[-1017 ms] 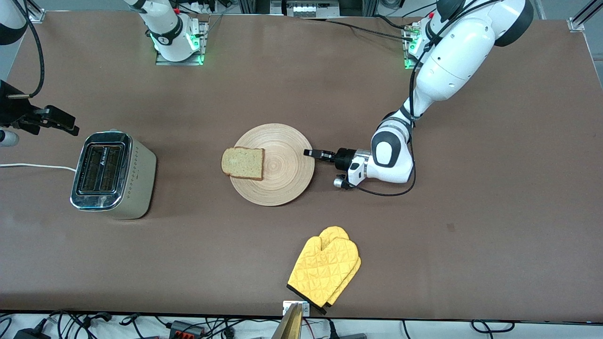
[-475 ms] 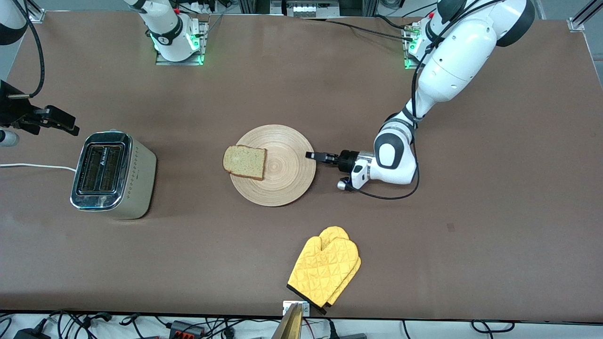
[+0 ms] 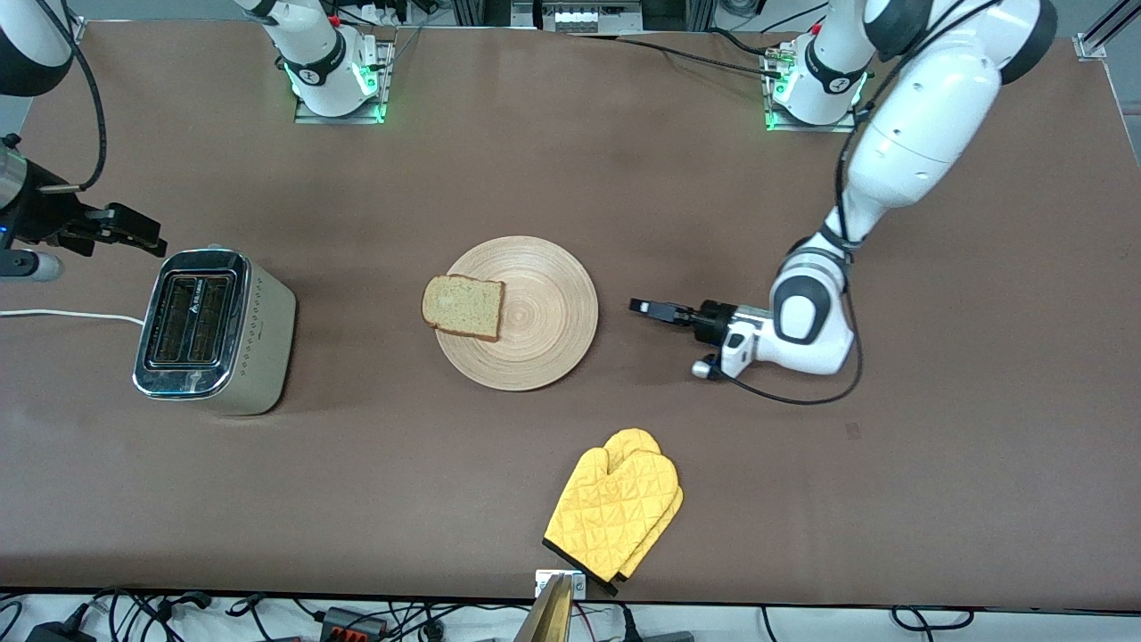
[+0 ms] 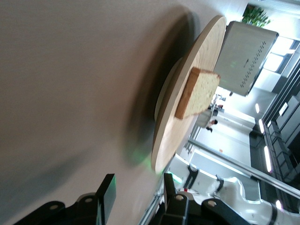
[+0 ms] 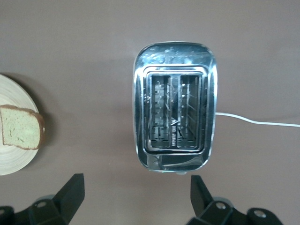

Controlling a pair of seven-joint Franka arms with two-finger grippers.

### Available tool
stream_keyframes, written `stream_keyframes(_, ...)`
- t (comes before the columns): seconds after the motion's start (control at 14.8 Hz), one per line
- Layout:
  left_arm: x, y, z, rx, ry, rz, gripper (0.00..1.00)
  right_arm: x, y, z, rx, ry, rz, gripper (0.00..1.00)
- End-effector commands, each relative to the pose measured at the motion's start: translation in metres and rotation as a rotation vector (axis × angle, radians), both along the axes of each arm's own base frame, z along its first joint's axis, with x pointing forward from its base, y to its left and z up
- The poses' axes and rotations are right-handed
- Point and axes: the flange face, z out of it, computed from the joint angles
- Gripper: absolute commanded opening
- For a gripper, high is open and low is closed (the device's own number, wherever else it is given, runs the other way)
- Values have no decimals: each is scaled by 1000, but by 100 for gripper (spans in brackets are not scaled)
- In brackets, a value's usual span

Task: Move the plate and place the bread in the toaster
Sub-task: 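Release the plate and withdraw the left gripper while the right gripper reaches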

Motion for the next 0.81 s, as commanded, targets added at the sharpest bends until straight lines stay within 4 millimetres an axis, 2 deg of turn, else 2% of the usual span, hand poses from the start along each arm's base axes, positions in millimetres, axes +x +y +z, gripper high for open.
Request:
stream_keyframes(0.0, 14, 51, 54, 75, 41, -55, 50, 2, 27, -22, 41, 24, 10, 100)
stream_keyframes(0.2, 34, 91, 102, 206, 18, -150, 53, 2, 61, -53, 43, 62, 61, 100)
stream_keyframes(0.27, 44, 115, 124, 271, 17, -180, 54, 2, 73, -66, 46, 65, 69, 100)
stream_keyframes(0.34, 52, 134, 146, 332, 23, -202, 55, 1, 89, -78, 43, 60, 70, 100)
stream_keyframes(0.47, 62, 171, 209, 481, 10, -275, 58, -5, 128, -99, 36, 41, 51, 100)
stream_keyframes(0.61, 60, 180, 250, 646, -9, -348, 62, -13, 161, -123, 53, 15, 3, 100)
stream_keyframes(0.75, 55, 186, 284, 765, -39, -348, 70, -14, 178, -148, 127, 21, -50, 100)
